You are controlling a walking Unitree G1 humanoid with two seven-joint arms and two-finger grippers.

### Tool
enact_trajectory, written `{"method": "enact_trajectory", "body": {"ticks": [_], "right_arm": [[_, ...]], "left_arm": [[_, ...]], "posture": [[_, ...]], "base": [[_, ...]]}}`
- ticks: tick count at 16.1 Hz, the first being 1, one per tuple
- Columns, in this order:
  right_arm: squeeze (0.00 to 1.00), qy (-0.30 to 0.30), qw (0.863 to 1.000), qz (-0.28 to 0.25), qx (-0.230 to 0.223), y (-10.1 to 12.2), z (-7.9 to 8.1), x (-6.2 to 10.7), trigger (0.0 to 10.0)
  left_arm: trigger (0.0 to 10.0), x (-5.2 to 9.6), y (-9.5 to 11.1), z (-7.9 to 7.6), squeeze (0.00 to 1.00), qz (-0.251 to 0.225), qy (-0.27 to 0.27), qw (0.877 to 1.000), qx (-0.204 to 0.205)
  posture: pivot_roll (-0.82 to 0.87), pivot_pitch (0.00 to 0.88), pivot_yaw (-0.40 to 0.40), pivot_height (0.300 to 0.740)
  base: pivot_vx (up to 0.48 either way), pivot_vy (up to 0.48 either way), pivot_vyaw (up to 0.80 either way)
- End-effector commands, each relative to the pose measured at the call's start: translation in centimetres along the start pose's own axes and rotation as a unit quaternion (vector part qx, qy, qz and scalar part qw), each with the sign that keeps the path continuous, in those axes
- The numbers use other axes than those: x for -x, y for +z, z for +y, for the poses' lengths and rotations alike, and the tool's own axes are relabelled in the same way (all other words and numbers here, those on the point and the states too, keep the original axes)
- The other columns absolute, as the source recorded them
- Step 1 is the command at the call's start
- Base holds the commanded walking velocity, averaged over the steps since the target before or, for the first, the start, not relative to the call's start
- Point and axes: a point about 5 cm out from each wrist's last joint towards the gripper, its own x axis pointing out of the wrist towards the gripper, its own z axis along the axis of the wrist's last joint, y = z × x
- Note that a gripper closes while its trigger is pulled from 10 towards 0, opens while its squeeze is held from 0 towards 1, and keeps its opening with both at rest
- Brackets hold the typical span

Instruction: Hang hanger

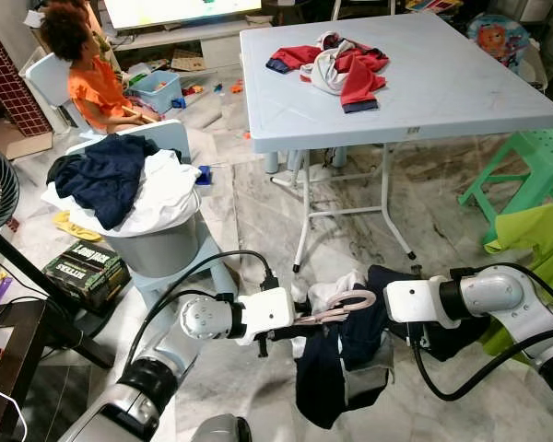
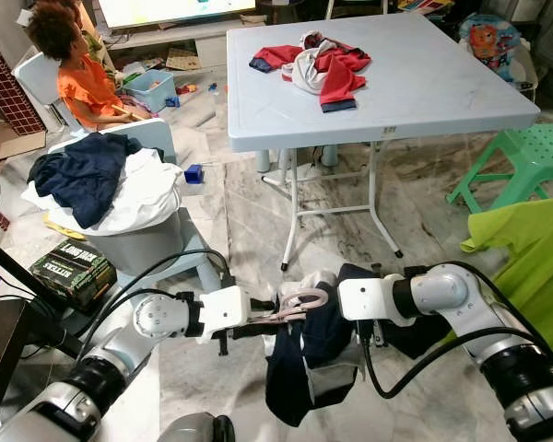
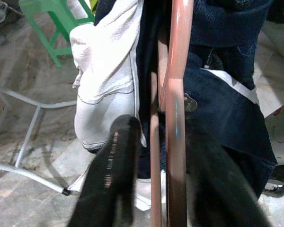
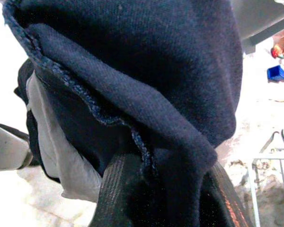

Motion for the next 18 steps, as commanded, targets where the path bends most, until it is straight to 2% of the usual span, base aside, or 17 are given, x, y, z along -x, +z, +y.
{"method": "enact_trajectory", "body": {"ticks": [1, 8, 12, 13, 15, 18], "right_arm": [[0.0, -0.011, 1.0, -0.018, 0.014, 0.9, -0.5, 0.2, 10.0], [0.0, -0.011, 1.0, -0.019, 0.01, 1.0, -0.6, 0.2, 10.0], [0.0, -0.007, 1.0, -0.018, -0.002, 0.8, -0.8, 0.1, 10.0], [1.0, -0.003, 1.0, -0.02, -0.008, 0.8, -0.8, 0.1, 10.0], [1.0, 0.003, 1.0, -0.021, -0.022, 0.7, -1.1, 0.0, 10.0], [1.0, -0.024, 1.0, -0.012, -0.002, 0.8, -2.5, -0.1, 10.0]], "left_arm": [[0.0, -0.2, 0.0, 0.1, 0.0, 0.008, -0.01, 1.0, -0.013], [0.0, -0.6, -0.2, -0.2, 0.0, 0.01, -0.01, 1.0, -0.008], [0.0, -0.3, -0.1, 0.7, 0.0, -0.009, 0.037, 0.999, 0.008], [0.0, -0.3, 0.0, 0.9, 0.0, -0.015, 0.049, 0.999, 0.012], [0.0, 0.0, 0.1, 1.3, 0.0, -0.032, 0.089, 0.995, 0.024], [0.0, 0.4, 0.0, 1.5, 0.0, -0.052, 0.121, 0.991, 0.037]], "posture": [[-0.11, 0.0, 0.096, 0.74], [-0.11, 0.0, 0.092, 0.74], [-0.11, 0.0, 0.078, 0.74], [-0.11, 0.0, 0.074, 0.74], [-0.1, 0.0, 0.068, 0.74], [-0.1, 0.0, 0.068, 0.74]], "base": [[0.0, 0.0, 0.0], [0.0, 0.0, 0.0], [0.0, 0.0, 0.0], [0.0, 0.0, 0.0], [0.0, 0.0, 0.0], [0.0, 0.0, 0.0]]}}
